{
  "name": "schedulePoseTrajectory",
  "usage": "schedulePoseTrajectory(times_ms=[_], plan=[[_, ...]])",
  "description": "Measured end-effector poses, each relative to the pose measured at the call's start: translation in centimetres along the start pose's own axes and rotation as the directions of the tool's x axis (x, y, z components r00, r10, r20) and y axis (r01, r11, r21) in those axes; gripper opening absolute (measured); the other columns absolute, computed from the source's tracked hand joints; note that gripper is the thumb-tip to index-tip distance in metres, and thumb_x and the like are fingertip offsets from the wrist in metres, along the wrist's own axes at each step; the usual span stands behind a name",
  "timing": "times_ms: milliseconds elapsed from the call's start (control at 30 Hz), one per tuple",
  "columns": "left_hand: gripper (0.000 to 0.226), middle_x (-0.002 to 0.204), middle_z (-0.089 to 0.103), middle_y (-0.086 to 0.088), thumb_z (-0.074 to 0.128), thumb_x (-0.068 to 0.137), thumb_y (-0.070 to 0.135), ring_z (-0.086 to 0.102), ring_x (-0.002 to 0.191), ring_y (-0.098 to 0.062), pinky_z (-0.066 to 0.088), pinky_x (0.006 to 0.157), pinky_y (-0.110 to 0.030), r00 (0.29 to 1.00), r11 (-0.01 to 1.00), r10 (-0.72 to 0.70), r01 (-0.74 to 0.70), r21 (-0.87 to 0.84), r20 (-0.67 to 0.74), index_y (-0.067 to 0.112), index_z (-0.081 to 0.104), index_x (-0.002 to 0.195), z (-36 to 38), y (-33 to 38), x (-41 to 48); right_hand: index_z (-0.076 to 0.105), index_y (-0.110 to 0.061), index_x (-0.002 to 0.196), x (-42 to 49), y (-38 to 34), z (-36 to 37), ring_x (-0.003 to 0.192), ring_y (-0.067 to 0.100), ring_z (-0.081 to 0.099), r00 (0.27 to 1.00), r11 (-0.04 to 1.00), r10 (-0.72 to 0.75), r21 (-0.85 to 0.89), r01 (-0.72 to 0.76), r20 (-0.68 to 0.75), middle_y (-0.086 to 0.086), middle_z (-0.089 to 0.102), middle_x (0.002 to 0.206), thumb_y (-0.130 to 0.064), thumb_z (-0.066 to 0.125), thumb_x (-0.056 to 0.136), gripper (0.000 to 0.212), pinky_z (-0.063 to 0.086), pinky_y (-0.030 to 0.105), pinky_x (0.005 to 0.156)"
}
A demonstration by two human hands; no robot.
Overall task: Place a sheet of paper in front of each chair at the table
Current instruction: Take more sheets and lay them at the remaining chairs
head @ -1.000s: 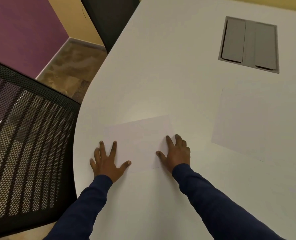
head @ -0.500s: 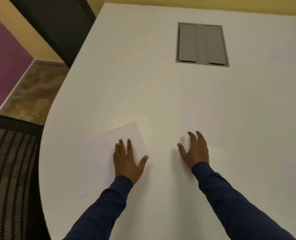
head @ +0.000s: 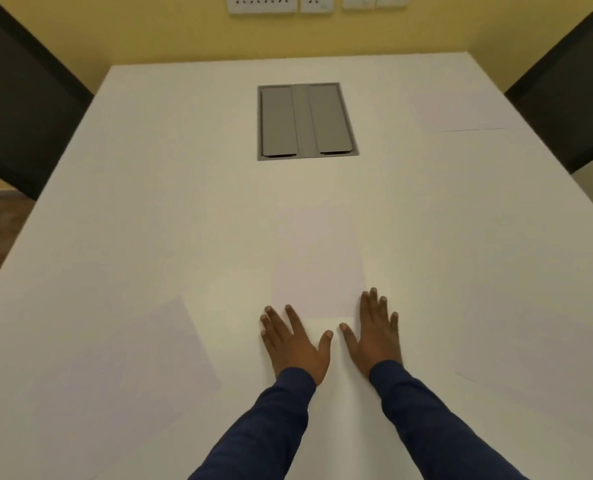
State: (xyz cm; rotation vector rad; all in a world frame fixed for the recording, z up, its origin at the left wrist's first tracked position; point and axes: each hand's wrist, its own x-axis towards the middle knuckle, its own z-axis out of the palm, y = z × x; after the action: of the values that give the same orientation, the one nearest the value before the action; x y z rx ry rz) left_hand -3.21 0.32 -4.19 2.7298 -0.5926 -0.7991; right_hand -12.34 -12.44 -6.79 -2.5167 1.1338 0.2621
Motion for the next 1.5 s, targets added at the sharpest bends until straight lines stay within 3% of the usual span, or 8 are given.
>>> schedulePoseTrajectory(times_ms=[300,433,600,700,867,1100,1300,1500], plan=[[0.101,0.158,-0.029,-0.024,0.015,0.085,0.081,-0.023,0.148,-0.039,-0.012,0.121,-0.049,0.997,0.997,-0.045,0.049,0.065,-0.061,0.019,-0.040,0.144,1.7,1.3,0.5,-0.020,-0.017,0.154,-0.1,0.5,1.7,0.149,0.026,-0.027,0.997,0.994,-0.065,-0.091,0.061,-0.040,0.004,-0.029,0.162,-0.062,0.010,0.096,0.080,-0.013,0.051,0.122],[0.104,0.165,-0.009,-0.014,0.035,0.088,0.074,-0.008,0.152,-0.032,-0.004,0.123,-0.045,0.993,0.980,0.053,-0.072,-0.183,-0.106,0.023,-0.031,0.150,0.7,2.3,1.2,-0.021,-0.017,0.154,0.0,0.6,1.8,0.149,0.026,-0.027,0.997,0.993,-0.068,-0.098,0.063,-0.045,0.004,-0.030,0.161,-0.064,0.006,0.095,0.080,-0.012,0.051,0.122],[0.106,0.142,0.050,-0.002,0.068,0.084,0.055,0.048,0.129,-0.025,0.039,0.111,-0.043,0.979,0.618,-0.171,0.017,-0.786,-0.113,0.032,-0.007,0.157,-2.9,2.9,3.1,-0.019,-0.018,0.155,0.0,0.7,1.9,0.150,0.026,-0.024,0.996,0.995,-0.073,-0.077,0.069,-0.049,0.003,-0.027,0.162,-0.067,0.007,0.093,0.083,-0.012,0.050,0.122],[0.074,0.123,0.061,-0.001,0.071,0.084,0.047,0.057,0.113,-0.027,0.047,0.100,-0.040,0.935,0.458,-0.353,0.211,-0.863,0.042,0.015,0.042,0.145,-4.7,2.5,4.9,-0.020,-0.020,0.155,0.1,0.7,1.6,0.150,0.025,-0.025,0.998,0.996,-0.057,-0.067,0.056,-0.021,0.000,-0.030,0.161,-0.069,0.011,0.094,0.084,-0.014,0.048,0.121],[0.019,0.104,0.067,-0.010,0.067,0.089,0.030,0.054,0.080,-0.022,0.047,0.076,-0.033,0.947,0.558,-0.320,0.204,-0.805,0.018,0.015,0.057,0.081,-6.7,2.1,5.1,-0.013,-0.020,0.157,0.1,0.3,-0.6,0.152,0.022,-0.016,0.998,0.999,-0.038,0.028,0.036,0.041,-0.003,-0.021,0.164,-0.071,0.016,0.094,0.086,-0.008,0.045,0.123],[0.023,0.112,0.062,-0.001,0.059,0.094,0.032,0.058,0.103,-0.024,0.039,0.093,-0.035,0.950,0.935,-0.039,-0.075,-0.348,-0.308,0.017,0.063,0.112,-12.2,2.2,-0.1,0.004,-0.020,0.159,-2.8,-2.0,-7.1,0.154,0.016,0.000,0.996,0.969,-0.034,0.240,0.052,-0.079,-0.002,0.001,0.168,-0.067,0.034,0.094,0.085,0.005,0.039,0.125],[0.008,0.092,0.060,0.001,0.059,0.091,0.023,0.054,0.085,-0.023,0.036,0.078,-0.035,0.763,0.916,0.323,-0.401,-0.019,-0.560,0.018,0.065,0.090,-18.4,1.4,-8.5,0.013,-0.020,0.159,-8.2,-6.3,-15.0,0.154,0.021,0.007,0.919,0.969,-0.196,0.078,0.236,-0.342,0.002,0.009,0.167,-0.071,0.045,0.088,0.093,0.014,0.044,0.124],[0.007,0.076,0.060,0.000,0.071,0.083,0.016,0.054,0.071,-0.024,0.040,0.068,-0.037,0.547,0.831,0.479,-0.534,0.154,-0.687,0.017,0.068,0.076,-24.3,-1.2,-15.9,0.024,-0.022,0.157,-15.0,-12.7,-23.1,0.153,0.029,0.012,0.664,0.863,-0.505,-0.309,0.400,-0.551,0.007,0.014,0.166,-0.057,0.067,0.083,0.093,0.020,0.053,0.121]])
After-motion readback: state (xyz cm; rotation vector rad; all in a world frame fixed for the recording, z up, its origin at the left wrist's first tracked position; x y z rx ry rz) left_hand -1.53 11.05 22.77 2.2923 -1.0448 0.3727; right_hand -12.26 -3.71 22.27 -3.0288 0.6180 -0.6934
